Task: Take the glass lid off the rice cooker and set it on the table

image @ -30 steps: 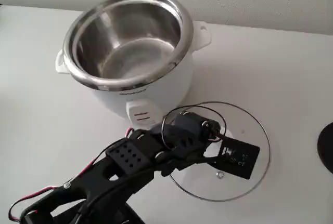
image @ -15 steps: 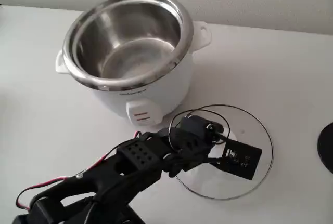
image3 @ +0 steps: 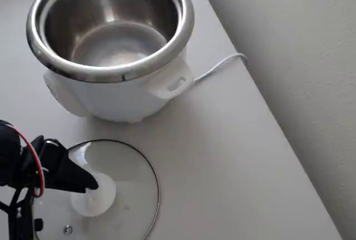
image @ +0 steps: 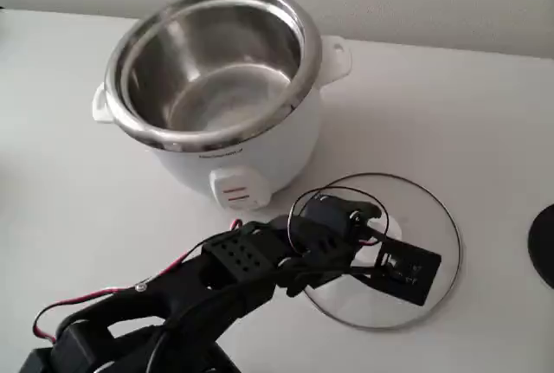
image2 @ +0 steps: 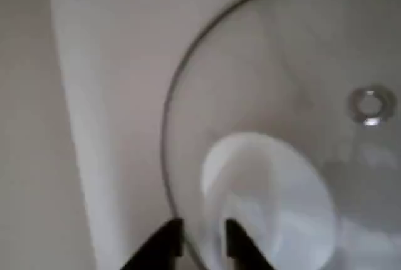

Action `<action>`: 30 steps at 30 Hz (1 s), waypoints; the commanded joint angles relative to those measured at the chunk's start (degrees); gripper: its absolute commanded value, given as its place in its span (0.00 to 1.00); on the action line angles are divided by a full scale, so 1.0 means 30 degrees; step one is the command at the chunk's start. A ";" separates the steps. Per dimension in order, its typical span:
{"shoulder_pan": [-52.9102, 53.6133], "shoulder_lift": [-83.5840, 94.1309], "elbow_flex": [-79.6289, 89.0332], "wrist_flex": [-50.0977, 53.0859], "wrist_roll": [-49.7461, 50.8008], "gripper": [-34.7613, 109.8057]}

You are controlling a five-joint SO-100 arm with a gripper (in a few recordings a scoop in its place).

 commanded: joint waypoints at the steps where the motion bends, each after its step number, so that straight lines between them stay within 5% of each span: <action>1: 0.0469 0.2256 -0.0322 0.2080 -0.0176 0.31; 18: -0.3721 1.7900 -0.0029 1.5879 -0.0879 0.24; 30: -0.7031 2.3467 0.5361 1.9219 -0.0820 0.24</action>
